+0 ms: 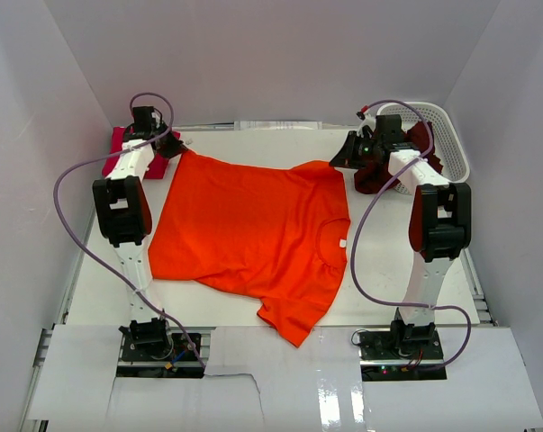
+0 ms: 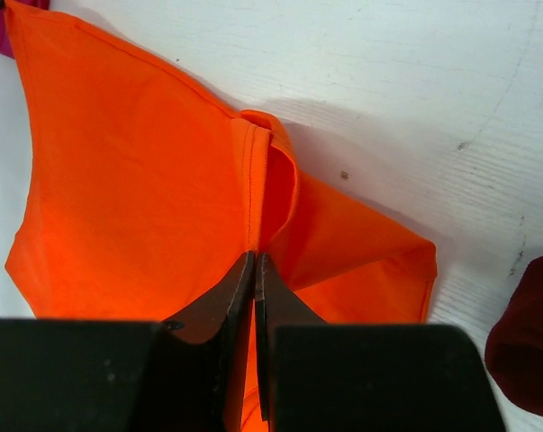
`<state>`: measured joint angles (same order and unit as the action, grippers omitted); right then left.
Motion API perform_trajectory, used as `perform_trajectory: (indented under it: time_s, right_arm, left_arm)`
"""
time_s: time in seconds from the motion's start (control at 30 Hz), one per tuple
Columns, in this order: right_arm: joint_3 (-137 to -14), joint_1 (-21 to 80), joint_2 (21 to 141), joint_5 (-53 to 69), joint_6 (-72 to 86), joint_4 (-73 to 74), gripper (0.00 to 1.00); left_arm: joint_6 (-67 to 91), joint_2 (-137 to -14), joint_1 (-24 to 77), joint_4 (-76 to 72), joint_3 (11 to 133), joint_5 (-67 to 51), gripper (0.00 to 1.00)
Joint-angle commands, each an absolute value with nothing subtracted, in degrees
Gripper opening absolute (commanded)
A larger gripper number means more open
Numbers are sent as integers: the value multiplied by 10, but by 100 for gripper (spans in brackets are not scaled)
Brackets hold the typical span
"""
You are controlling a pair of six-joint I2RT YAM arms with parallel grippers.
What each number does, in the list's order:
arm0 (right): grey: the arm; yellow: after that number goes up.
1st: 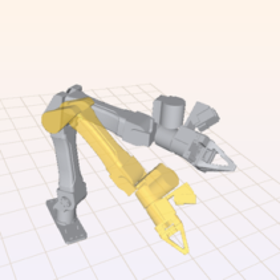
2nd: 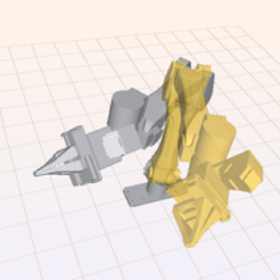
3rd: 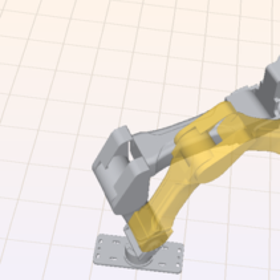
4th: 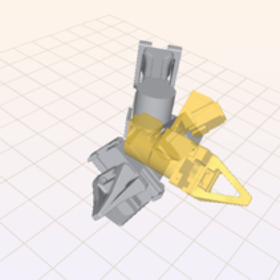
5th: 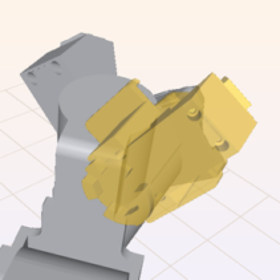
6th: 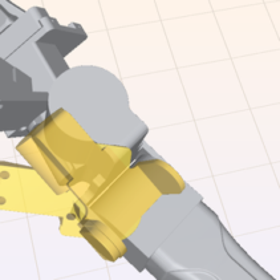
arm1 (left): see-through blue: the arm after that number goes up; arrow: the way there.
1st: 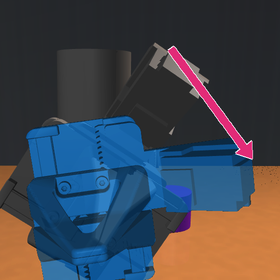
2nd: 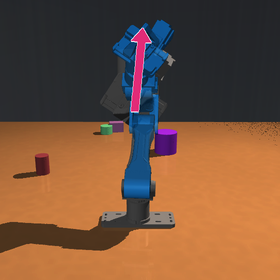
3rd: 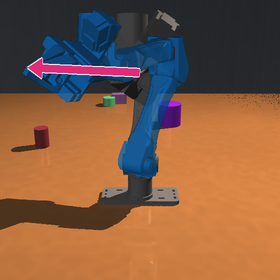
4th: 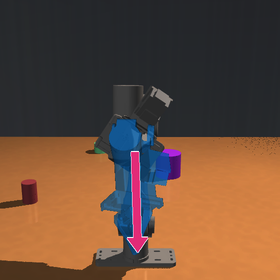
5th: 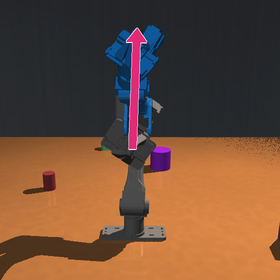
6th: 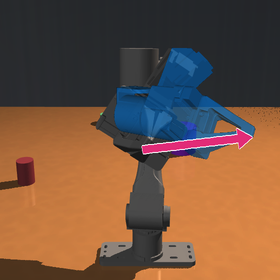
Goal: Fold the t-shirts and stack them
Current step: Grap the side of the flattened tshirt furthest away from the robot with both arms
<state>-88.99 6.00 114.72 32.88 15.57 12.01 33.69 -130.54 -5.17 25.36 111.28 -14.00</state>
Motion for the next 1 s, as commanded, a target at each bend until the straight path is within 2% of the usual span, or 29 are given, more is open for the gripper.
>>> perform_trajectory:
  time_s: [0.0,0.13,0.23,0.97]
  right_arm:
    - [-892,62,1121,344,143,110,8]
    - [-895,63,1125,345,144,112,8]
    - [-895,63,1125,345,143,112,8]
    - [-898,63,1135,349,144,111,8]
  left_arm:
    - [329,-1287,-55,272,1139,-152,21]
    - [333,-1310,-55,278,1145,-159,58]
    - [335,-1312,-55,276,1139,-164,66]
    - [318,-1390,-54,258,1186,-97,64]
